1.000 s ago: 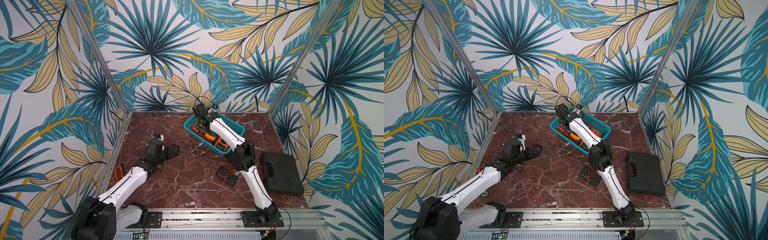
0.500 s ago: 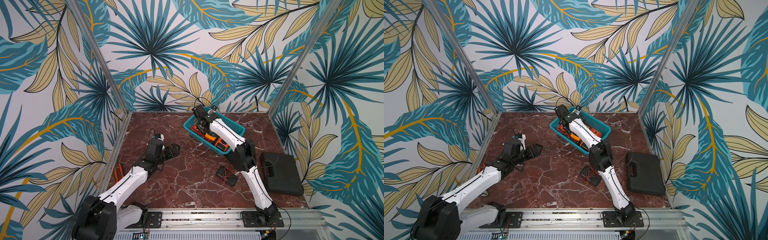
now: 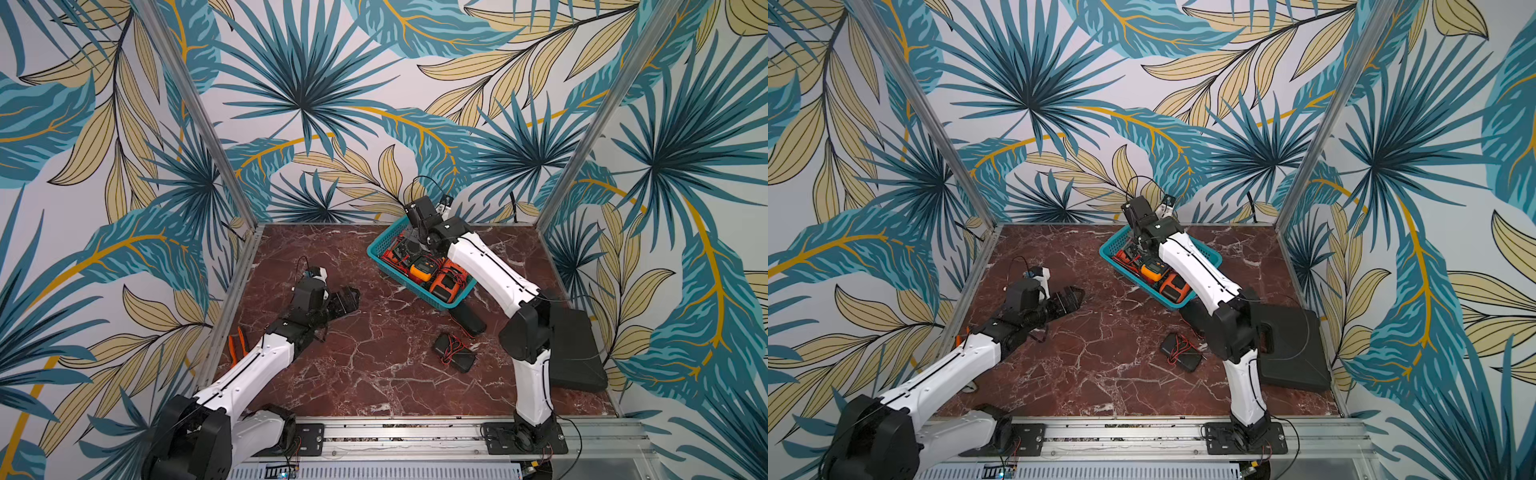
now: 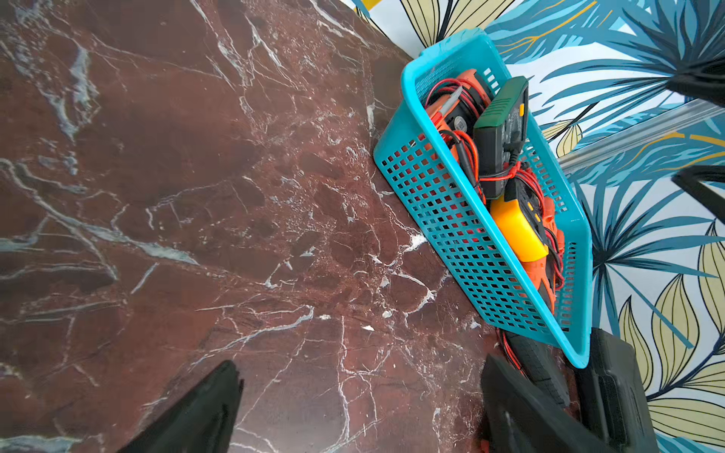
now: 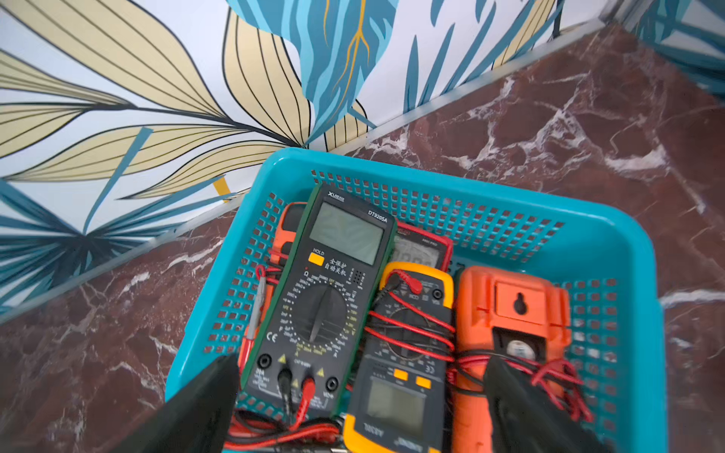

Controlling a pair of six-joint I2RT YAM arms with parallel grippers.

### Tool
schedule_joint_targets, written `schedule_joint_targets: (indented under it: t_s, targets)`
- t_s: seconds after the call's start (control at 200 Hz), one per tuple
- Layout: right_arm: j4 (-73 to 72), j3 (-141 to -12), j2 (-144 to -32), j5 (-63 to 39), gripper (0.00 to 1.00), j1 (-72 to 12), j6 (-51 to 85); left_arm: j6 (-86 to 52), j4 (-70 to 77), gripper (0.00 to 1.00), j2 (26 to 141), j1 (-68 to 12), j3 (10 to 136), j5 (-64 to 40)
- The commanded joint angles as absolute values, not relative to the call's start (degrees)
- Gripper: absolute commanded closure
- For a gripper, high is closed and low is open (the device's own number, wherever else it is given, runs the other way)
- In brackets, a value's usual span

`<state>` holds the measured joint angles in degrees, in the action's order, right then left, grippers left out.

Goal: Put the multimeter into the basket
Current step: Place the multimeter in the basket, then pick up the multimeter from the center of the board.

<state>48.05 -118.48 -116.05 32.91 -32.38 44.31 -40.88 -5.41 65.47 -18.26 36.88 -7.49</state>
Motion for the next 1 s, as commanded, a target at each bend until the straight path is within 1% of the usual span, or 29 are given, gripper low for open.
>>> schedule_joint_targets:
  t_s: [0.0,0.19,0.346,0.446,0.571,0.621,0.651,0.716,0.841,0.992]
  targets:
    - [49.47,-110.96,-110.74,28.13,0.01,-32.59,33.63,-40.34,-5.03,0.00,64.08,-18.13,37.11,-7.11]
    - [49.22,-88.45,-94.74,18.95,0.01,-32.63,24.67,-39.59,-3.87,0.00,64.04,-18.36,36.74,-8.16]
    - [48.96,-73.13,-83.09,8.84,0.03,-32.88,22.82,-38.94,-3.76,0.00,63.08,-20.13,35.92,-7.70]
    - [49.03,-65.64,-78.88,5.97,0.04,-34.18,22.75,-39.15,-3.69,0.00,61.96,-21.64,34.95,-5.99]
    - [49.38,-59.14,-77.95,6.54,0.04,-37.84,23.46,-40.61,-3.01,0.00,60.52,-22.80,33.30,-4.50]
    - [49.74,-58.00,-78.68,7.84,0.03,-39.71,23.76,-41.19,-2.86,0.00,60.13,-22.85,32.75,-4.06]
    - [50.06,-57.62,-79.15,8.75,0.01,-40.73,23.65,-41.45,-2.87,0.00,59.90,-22.87,32.57,-3.87]
    - [50.61,-57.31,-80.64,11.07,0.01,-42.45,23.57,-41.42,-3.43,0.00,59.38,-22.93,32.43,-3.15]
    - [51.47,-57.57,-83.91,13.44,0.00,-43.59,22.66,-41.06,-4.58,0.00,58.17,-22.84,32.56,-1.97]
    - [52.15,-57.81,-88.49,12.14,0.01,-43.85,19.93,-40.87,-5.36,0.00,56.79,-22.85,32.36,-0.45]
